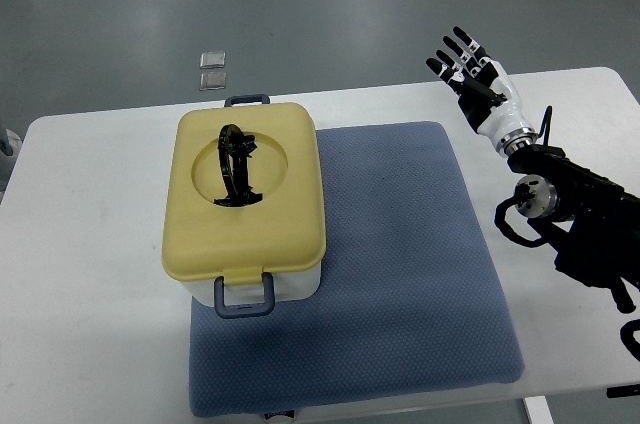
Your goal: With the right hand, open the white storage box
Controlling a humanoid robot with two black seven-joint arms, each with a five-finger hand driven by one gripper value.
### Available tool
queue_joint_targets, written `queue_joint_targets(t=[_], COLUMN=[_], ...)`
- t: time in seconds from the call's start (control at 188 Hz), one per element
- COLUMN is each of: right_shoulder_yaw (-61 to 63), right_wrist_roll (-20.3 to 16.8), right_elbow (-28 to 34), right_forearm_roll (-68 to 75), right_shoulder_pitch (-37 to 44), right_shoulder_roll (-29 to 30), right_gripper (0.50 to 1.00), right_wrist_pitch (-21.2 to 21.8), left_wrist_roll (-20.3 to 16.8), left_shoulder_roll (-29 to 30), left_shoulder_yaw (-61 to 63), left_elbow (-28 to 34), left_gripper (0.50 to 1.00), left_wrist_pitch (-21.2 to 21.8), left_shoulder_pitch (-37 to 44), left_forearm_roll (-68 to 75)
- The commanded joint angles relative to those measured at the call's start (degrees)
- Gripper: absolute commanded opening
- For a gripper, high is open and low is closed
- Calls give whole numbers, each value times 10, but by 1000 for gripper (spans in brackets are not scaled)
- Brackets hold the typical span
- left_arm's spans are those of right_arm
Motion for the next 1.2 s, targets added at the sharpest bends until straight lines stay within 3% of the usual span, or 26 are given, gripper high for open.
queue_joint_targets(t=[0.0,1.194], right_shoulder_yaw=[0,-2], right_wrist_roll=[0,0], right_elbow=[0,-4], right_forearm_roll=[0,-1], right_shoulder_pitch=[-1,0], right_shoulder_roll=[0,-2], right_gripper=[926,926], right_wrist_pitch=[0,-1], left_wrist_roll=[0,-1], left_shoulder_roll=[0,0], left_shoulder_yaw=[0,0], left_elbow=[0,0], left_gripper=[1000,1000], left_wrist_pitch=[0,0], left_shoulder_pitch=[0,0], left_forearm_roll=[0,0])
